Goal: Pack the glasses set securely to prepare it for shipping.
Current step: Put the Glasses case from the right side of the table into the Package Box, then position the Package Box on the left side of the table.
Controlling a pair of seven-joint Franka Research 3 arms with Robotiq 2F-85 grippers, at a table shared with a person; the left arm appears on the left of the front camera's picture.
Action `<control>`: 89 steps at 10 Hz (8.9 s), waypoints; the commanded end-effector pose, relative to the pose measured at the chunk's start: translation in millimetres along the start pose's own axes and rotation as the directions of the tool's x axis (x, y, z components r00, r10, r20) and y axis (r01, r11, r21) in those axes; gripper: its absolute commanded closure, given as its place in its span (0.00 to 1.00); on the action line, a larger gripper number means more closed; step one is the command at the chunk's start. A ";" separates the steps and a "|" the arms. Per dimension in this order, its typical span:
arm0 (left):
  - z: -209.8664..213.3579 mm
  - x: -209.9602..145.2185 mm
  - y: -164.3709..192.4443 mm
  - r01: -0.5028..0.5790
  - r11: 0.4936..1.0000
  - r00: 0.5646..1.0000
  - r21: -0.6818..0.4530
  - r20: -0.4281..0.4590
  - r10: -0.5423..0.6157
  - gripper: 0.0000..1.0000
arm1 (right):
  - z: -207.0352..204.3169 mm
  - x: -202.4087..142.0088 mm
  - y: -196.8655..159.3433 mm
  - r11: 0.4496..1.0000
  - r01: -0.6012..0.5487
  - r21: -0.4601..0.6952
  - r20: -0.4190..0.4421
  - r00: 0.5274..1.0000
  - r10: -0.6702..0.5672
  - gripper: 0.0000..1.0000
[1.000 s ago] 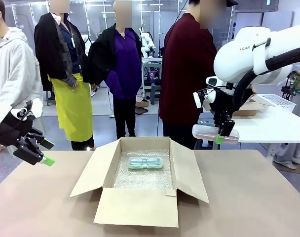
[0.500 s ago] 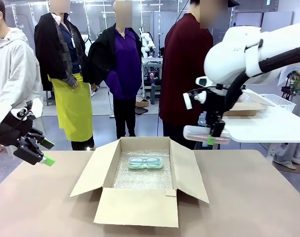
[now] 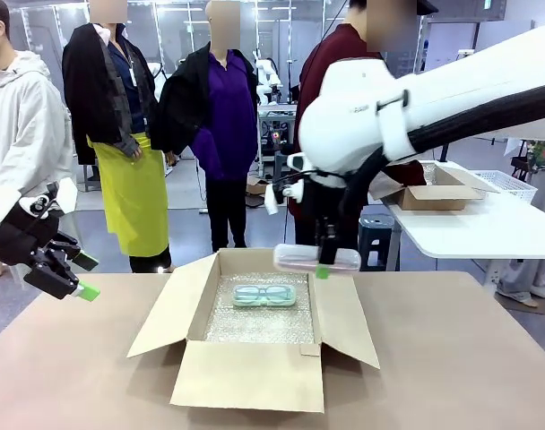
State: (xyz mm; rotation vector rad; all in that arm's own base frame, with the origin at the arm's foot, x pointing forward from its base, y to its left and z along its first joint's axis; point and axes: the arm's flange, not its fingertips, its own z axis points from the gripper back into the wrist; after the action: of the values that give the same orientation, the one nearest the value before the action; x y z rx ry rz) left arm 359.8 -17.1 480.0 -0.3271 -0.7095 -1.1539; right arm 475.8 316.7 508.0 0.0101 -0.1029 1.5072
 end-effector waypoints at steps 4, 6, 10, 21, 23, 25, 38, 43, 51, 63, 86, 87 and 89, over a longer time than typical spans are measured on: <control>1.2 -1.4 1.5 0.013 1.000 1.000 -0.015 0.028 -0.013 0.00 | -29.7 76.3 -15.3 0.999 0.039 0.013 -0.061 0.997 -0.039 0.35; 1.2 -1.4 1.5 0.013 1.000 1.000 -0.015 0.028 -0.013 0.00 | -53.0 97.7 -10.7 0.998 0.068 0.005 -0.094 0.993 -0.067 0.35; 1.2 -1.4 1.5 0.013 1.000 1.000 -0.015 0.028 -0.013 0.00 | -111.4 107.3 -9.5 0.998 0.059 0.000 -0.129 0.990 -0.059 0.35; 1.2 -1.4 1.5 0.013 1.000 1.000 -0.015 0.028 -0.013 0.00 | -187.4 88.5 -34.9 1.000 0.006 -0.008 -0.104 0.995 -0.007 0.23; 1.2 -1.4 1.5 0.013 1.000 1.000 -0.015 0.028 -0.013 0.00 | -184.4 85.6 -36.1 1.000 0.017 -0.009 -0.122 0.992 -0.018 0.00; 1.2 -1.4 1.5 0.013 1.000 1.000 -0.015 0.028 -0.013 0.00 | -178.4 85.8 -33.7 1.000 0.006 -0.008 -0.104 0.995 -0.006 0.00; 1.2 -1.4 1.5 0.013 1.000 1.000 -0.015 0.028 -0.013 0.00 | -168.4 91.1 -41.4 1.000 0.025 -0.015 -0.101 0.995 -0.026 0.00; 1.2 -1.4 1.5 0.013 1.000 1.000 -0.015 0.028 -0.013 0.00 | -145.8 85.1 -40.7 0.999 0.046 -0.023 -0.120 0.992 -0.048 0.00; 1.2 -1.4 1.5 0.013 1.000 1.000 -0.015 0.028 -0.013 0.00 | 10.1 -10.2 15.2 0.946 0.310 -0.095 0.010 0.950 -0.311 0.00; 1.2 -1.4 1.5 0.013 1.000 1.000 -0.015 0.028 -0.013 0.00 | 50.2 -285.9 117.5 0.786 0.616 0.054 0.351 0.725 -0.592 0.00; -0.4 0.9 -0.4 -0.003 1.000 1.000 -0.001 0.002 0.003 0.00 | 50.6 -291.1 118.2 0.771 0.635 0.053 0.339 0.715 -0.612 0.00; -0.4 0.9 -0.4 -0.003 1.000 1.000 -0.001 0.002 0.003 0.00 | 50.6 -291.1 118.2 0.771 0.635 0.053 0.339 0.715 -0.612 0.00; -0.6 4.2 -1.7 0.000 1.000 1.000 0.010 -0.017 0.000 0.00 | 50.6 -291.1 118.2 0.771 0.635 0.053 0.339 0.715 -0.612 0.00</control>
State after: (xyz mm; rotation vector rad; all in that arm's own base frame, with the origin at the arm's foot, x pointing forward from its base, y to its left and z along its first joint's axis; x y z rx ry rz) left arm 359.7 -20.7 481.4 -0.3063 -0.6964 -1.1500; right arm 339.2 30.1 528.9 0.2396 -0.3972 0.8036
